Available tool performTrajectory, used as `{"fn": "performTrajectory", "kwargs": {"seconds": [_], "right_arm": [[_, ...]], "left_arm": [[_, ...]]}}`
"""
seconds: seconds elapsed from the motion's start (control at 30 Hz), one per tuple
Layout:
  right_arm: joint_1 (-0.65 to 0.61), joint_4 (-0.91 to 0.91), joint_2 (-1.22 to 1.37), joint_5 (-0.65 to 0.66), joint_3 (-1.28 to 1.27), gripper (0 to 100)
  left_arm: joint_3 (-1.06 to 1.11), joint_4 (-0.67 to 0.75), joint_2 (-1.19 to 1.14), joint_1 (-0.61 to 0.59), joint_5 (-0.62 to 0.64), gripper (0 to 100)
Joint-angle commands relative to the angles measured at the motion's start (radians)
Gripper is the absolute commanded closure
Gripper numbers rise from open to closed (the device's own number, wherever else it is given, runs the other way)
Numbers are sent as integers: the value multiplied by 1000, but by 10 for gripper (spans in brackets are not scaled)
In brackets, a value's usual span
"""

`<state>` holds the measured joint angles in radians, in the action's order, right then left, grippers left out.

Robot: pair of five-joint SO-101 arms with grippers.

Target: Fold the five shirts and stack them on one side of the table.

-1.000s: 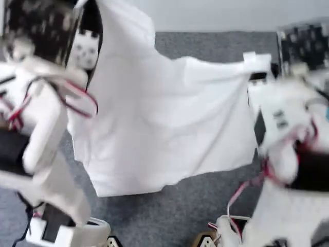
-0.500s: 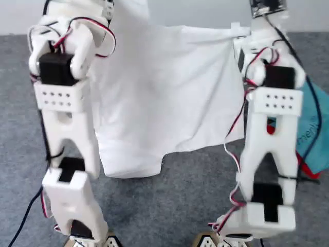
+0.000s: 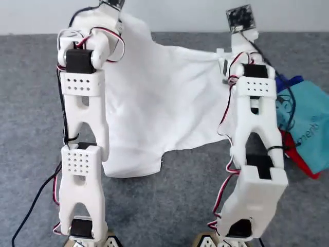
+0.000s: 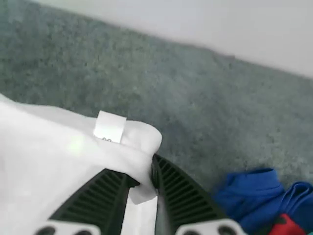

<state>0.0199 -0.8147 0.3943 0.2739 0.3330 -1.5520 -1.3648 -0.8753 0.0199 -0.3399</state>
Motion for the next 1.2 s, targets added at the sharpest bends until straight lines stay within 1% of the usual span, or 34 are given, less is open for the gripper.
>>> {"fn": "performTrajectory", "kwargs": {"seconds": [0.0, 0.17, 0.23, 0.3, 0.4, 0.57, 0.7, 0.8, 0.93, 1.0, 1.17], "right_arm": [[-1, -71, -21, -5, 12, 991], [-8, -252, -114, -5, 12, 991], [-8, -335, -157, 5, 11, 991], [-8, -437, -186, 41, 9, 991], [-8, -570, -211, 72, 6, 991], [-4, -700, -209, 138, 5, 990], [-5, -682, -219, 164, -78, 990], [1, -618, -219, 166, -184, 990], [8, -518, -220, 199, -328, 990], [12, -470, -220, 201, -384, 990], [45, -361, -220, 201, -480, 990]], "left_arm": [[-48, -118, 46, -6, -8, 988], [-47, -393, 141, -3, 5, 988], [1, -394, 195, -15, 71, 988], [87, -396, 264, -29, 126, 988], [344, -396, 397, -11, 146, 988], [825, -391, 628, 6, 140, 988], [1145, -390, 770, 14, 138, 988], [1297, -379, 848, 14, 137, 988], [1415, -368, 924, 9, 117, 988], [1469, -371, 944, 14, 92, 988], [1561, -371, 994, 15, 86, 988]]}}
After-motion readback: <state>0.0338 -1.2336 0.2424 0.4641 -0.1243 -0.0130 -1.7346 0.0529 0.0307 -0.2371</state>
